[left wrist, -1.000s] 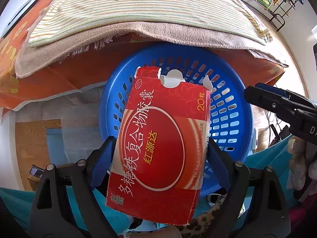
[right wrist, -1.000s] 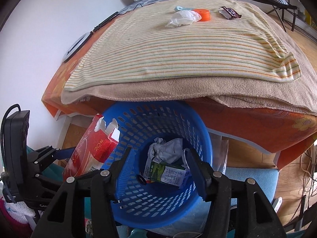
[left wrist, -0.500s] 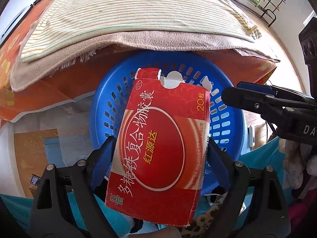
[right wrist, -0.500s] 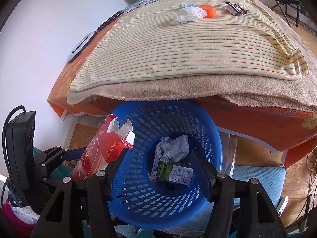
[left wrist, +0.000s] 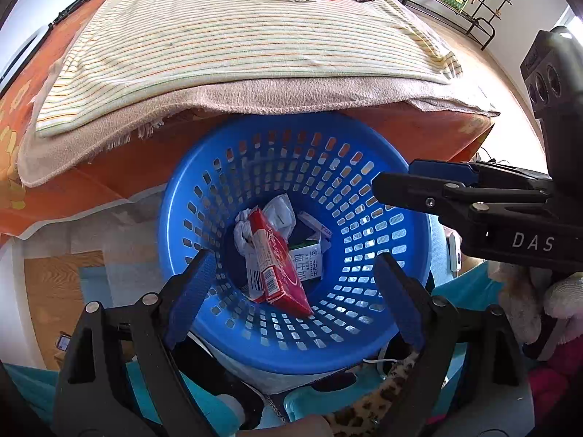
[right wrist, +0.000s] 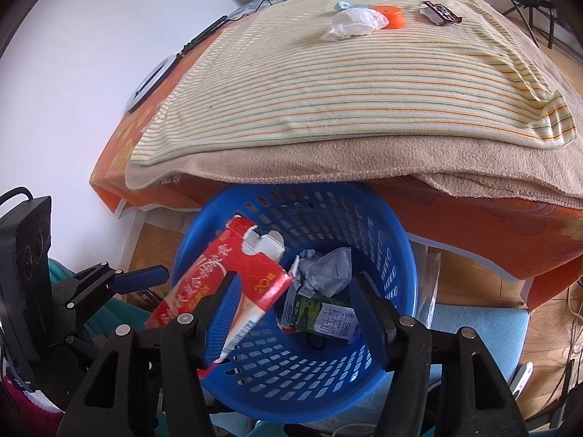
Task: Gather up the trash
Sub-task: 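Raise both tools from the basket back over the towel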
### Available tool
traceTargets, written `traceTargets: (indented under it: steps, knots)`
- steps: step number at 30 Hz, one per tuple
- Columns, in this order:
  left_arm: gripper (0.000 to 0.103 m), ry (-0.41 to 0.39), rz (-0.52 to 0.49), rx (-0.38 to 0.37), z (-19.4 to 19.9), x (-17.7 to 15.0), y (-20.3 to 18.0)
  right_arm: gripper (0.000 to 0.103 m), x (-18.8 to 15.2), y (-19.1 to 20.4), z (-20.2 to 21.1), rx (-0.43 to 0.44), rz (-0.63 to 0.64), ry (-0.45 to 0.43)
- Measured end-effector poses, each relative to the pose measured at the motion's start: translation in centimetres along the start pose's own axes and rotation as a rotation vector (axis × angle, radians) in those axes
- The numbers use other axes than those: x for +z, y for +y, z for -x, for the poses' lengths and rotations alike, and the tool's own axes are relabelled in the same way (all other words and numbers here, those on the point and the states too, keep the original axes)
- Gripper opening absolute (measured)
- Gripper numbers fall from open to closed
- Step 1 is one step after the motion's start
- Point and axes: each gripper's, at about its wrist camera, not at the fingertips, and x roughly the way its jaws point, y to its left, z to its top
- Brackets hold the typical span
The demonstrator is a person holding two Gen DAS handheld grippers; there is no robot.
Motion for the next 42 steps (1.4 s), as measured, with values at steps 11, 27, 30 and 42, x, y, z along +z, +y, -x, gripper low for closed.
traceTargets:
  steps: [11,27,30,42]
  knots:
    - [0.091,-0.019,0.018,0.002,0.6,0.3,0.5,0.064,0.1,-0.6,0.2,-0.009,-0.022,-0.008]
    - [0.091,-0.073,0.032,0.036,1.7,3.5,2.0,0.086,1.5,-1.5,1.8,-0.079,-0.042,-0.008]
    - [0.091,-0.084,0.026,0.041,1.9,4.5,2.0,0.09,2.1,-1.8,2.4,-0.101,-0.035,-0.01]
    - [0.091,-0.129,-0.013,0.039,2.0,9.9,1.4,0.101,6.0,-2.9,5.6,-0.213,0.017,-0.1]
